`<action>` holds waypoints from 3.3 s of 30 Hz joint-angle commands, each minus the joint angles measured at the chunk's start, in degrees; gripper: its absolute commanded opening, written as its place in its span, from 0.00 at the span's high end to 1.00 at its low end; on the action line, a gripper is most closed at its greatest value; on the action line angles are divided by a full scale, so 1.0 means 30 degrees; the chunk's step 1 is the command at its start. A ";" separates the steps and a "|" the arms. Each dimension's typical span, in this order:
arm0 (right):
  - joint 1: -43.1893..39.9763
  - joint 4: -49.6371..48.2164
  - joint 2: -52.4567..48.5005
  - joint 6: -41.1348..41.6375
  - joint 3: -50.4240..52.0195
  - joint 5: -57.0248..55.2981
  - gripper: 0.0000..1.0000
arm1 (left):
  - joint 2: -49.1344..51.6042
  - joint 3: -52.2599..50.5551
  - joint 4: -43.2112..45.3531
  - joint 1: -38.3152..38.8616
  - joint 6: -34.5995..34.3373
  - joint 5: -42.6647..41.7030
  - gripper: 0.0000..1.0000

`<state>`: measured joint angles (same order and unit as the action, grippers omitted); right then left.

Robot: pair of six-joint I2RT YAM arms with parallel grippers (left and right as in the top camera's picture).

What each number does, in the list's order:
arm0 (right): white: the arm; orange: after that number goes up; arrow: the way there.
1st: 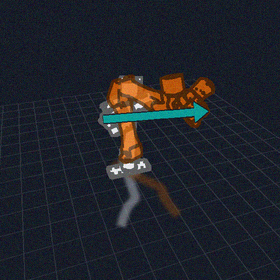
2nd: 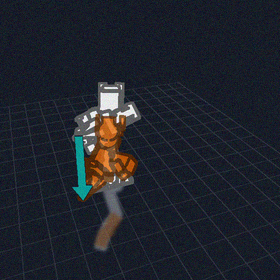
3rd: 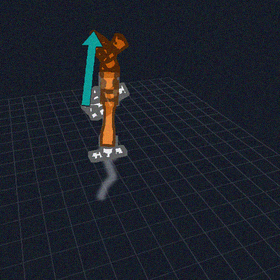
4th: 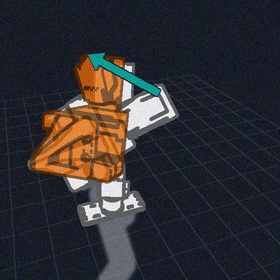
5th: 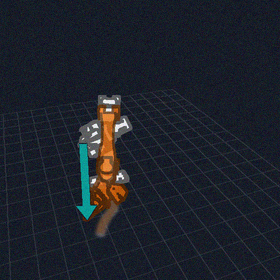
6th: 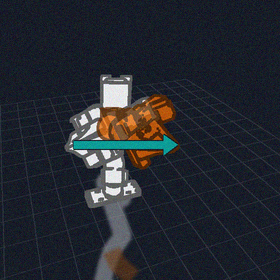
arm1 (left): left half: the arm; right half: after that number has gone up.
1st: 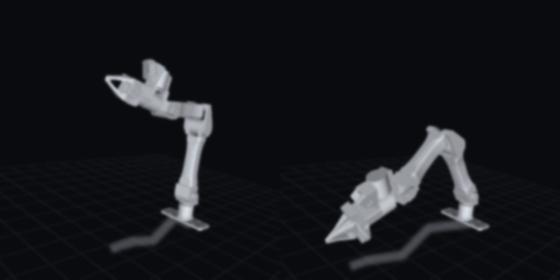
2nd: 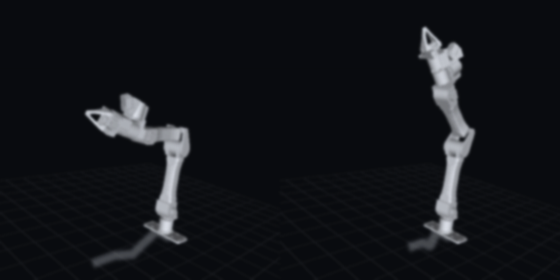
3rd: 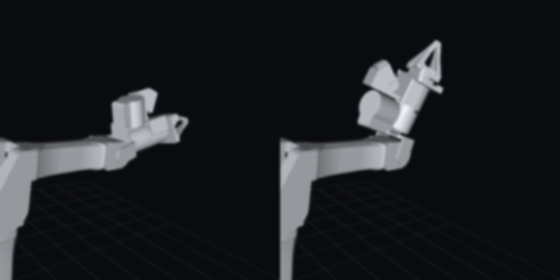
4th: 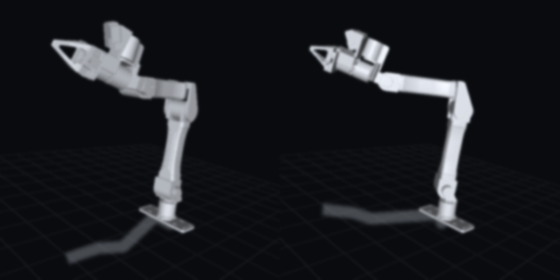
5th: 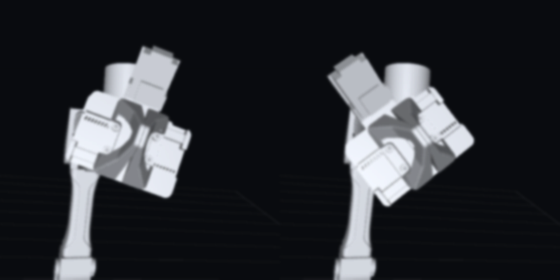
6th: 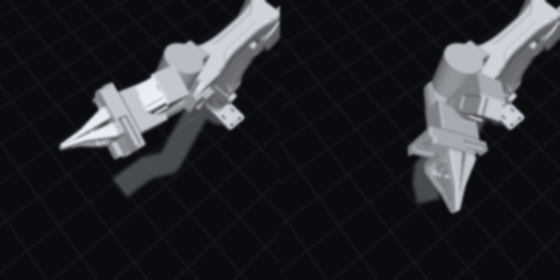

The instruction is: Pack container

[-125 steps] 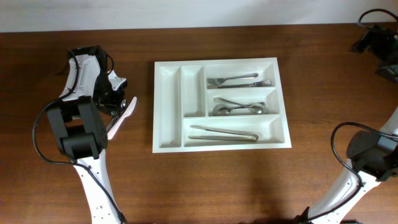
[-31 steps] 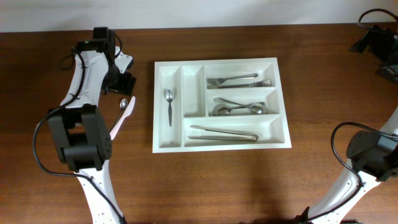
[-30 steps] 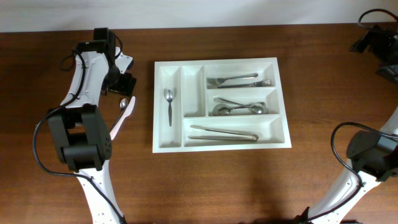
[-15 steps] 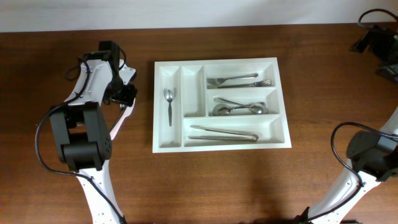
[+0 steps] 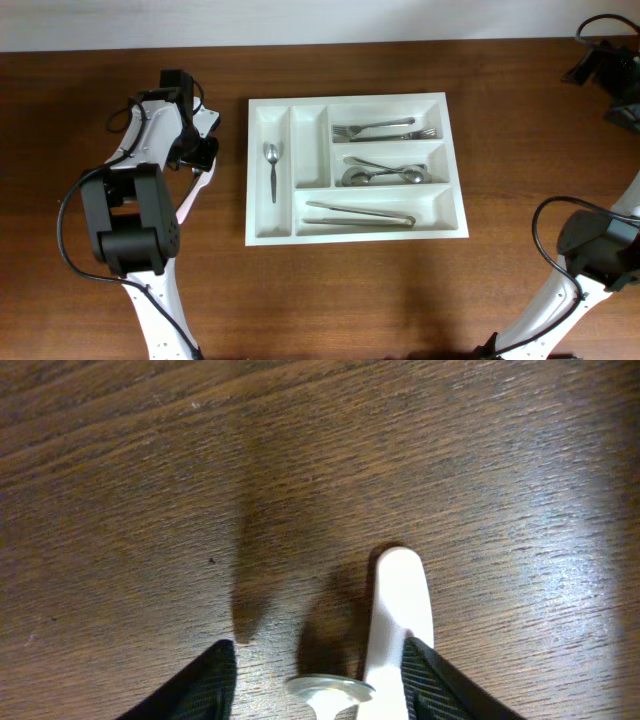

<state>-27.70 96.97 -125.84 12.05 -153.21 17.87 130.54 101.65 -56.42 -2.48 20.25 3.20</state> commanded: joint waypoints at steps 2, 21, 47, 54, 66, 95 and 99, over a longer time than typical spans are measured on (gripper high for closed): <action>0.0109 0.0117 -0.0102 0.0146 0.0073 -0.0168 0.01 | 0.0255 -0.0583 0.0080 -0.0102 -0.0095 0.0226 0.58; 0.0109 0.0117 -0.0102 0.0146 0.0073 -0.0168 0.01 | 0.0226 -0.0372 -0.1137 -0.0095 -0.0576 0.0240 0.75; 0.0109 0.0117 -0.0102 0.0146 0.0073 -0.0168 0.01 | -0.0721 0.3002 -0.4517 0.0029 -0.1020 0.0889 0.76; 0.0109 0.0117 -0.0102 0.0146 0.0073 -0.0168 0.01 | -0.1384 0.4422 -0.4998 0.0328 -0.1020 0.0889 0.73; 0.0102 0.0117 -0.0102 0.0146 0.0073 -0.0168 0.01 | -0.1020 0.1574 -0.1829 0.0051 -0.1013 -0.0634 0.35; 0.0102 0.0117 -0.0102 0.0080 0.0073 -0.0175 0.01 | 0.0561 -0.0138 -0.0444 -0.0947 -0.0867 -0.1865 0.41; 0.0102 0.0117 -0.0102 0.0080 0.0073 -0.0175 0.01 | 0.0903 -0.0138 -0.0546 -0.0947 -0.0867 -0.1872 0.48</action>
<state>-27.70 96.99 -125.84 12.05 -153.21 17.89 130.82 101.82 -57.87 -5.02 17.15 -1.50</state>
